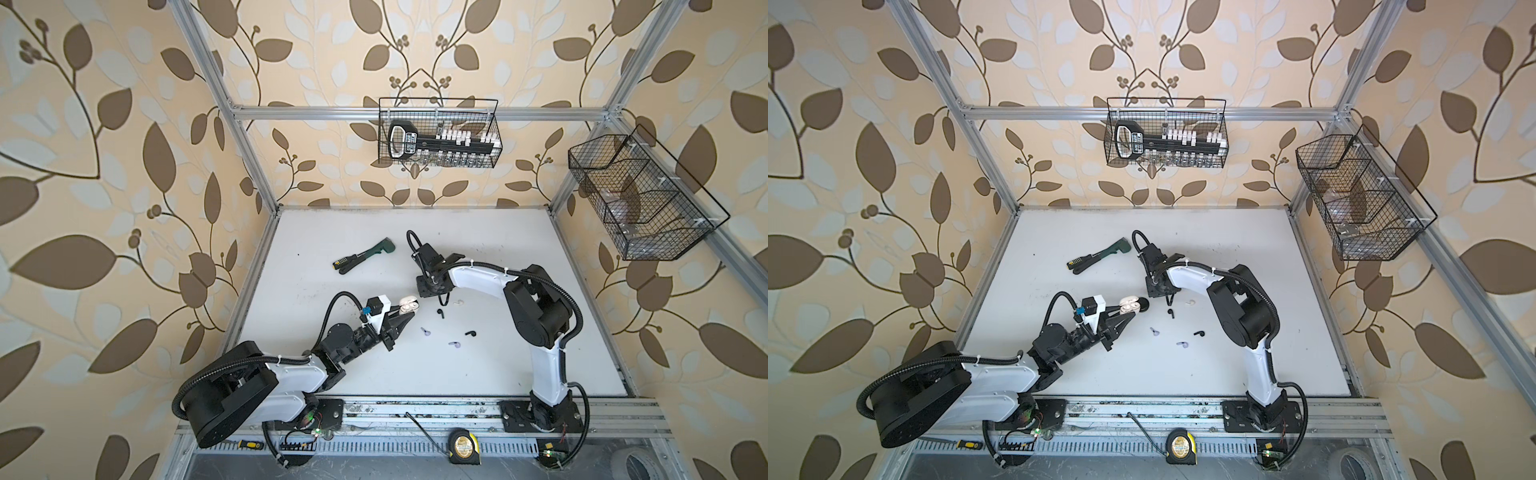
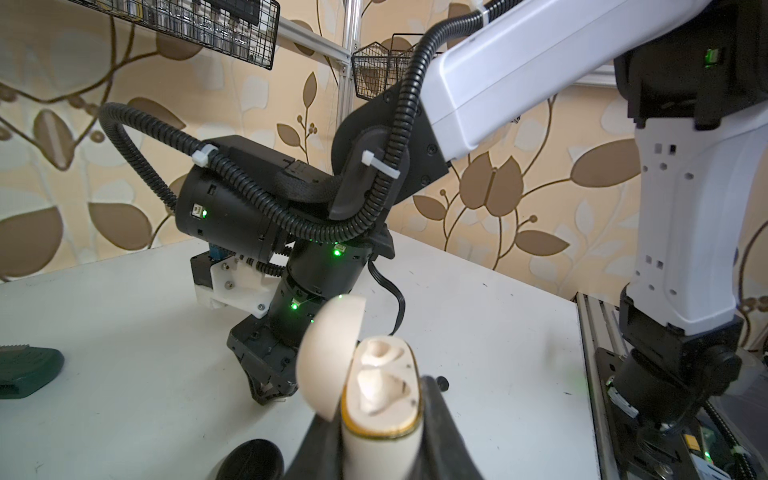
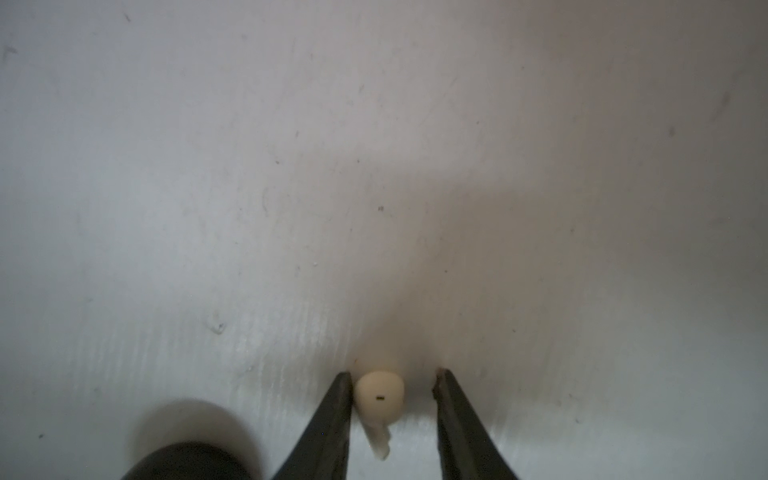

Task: Insert the wireless bluetooth earbuds into the charging case
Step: 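Lower the right gripper and close it on the cream earbud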

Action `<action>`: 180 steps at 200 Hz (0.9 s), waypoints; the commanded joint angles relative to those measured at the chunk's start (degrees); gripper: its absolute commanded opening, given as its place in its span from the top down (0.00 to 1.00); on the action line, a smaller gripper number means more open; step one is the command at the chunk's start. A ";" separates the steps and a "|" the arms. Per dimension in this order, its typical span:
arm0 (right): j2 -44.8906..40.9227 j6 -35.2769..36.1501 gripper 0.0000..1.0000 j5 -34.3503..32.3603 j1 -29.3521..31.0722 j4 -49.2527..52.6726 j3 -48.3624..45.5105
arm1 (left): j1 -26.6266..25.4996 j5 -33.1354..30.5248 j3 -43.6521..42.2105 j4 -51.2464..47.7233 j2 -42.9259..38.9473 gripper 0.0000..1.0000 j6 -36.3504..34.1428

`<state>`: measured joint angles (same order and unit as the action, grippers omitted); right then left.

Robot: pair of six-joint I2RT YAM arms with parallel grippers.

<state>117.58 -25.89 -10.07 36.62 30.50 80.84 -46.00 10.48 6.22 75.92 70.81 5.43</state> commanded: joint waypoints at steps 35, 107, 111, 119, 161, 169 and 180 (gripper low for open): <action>1.50 -1.34 0.69 1.51 -0.08 0.07 -1.83 | 0.73 2.11 0.56 2.78 -0.98 1.00 -1.11; 0.69 -2.43 0.78 1.75 -0.17 -0.92 -3.39 | 0.73 1.94 0.47 2.13 -1.85 1.00 -1.54; 0.56 -2.49 0.78 1.80 -0.23 -1.09 -3.55 | 0.73 1.82 0.40 1.99 -2.02 1.00 -1.56; 0.27 -2.68 0.78 1.97 -0.22 -1.32 -4.03 | 0.73 1.61 0.45 1.50 -2.40 1.00 -1.73; -2.08 -4.83 0.78 2.85 -0.53 -4.46 -7.21 | 0.73 1.01 0.81 0.46 -2.23 1.00 -1.59; -2.84 -5.55 0.78 3.09 -0.60 -5.51 -8.18 | 0.73 -0.37 0.81 0.26 -1.85 1.00 -1.40; -4.21 -6.63 0.79 3.42 -0.76 -7.14 -9.44 | 0.73 -2.83 1.11 -1.12 -1.28 1.00 -0.89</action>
<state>114.93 -29.34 -8.95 36.25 23.35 75.37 -46.00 11.20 6.22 73.82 69.25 4.69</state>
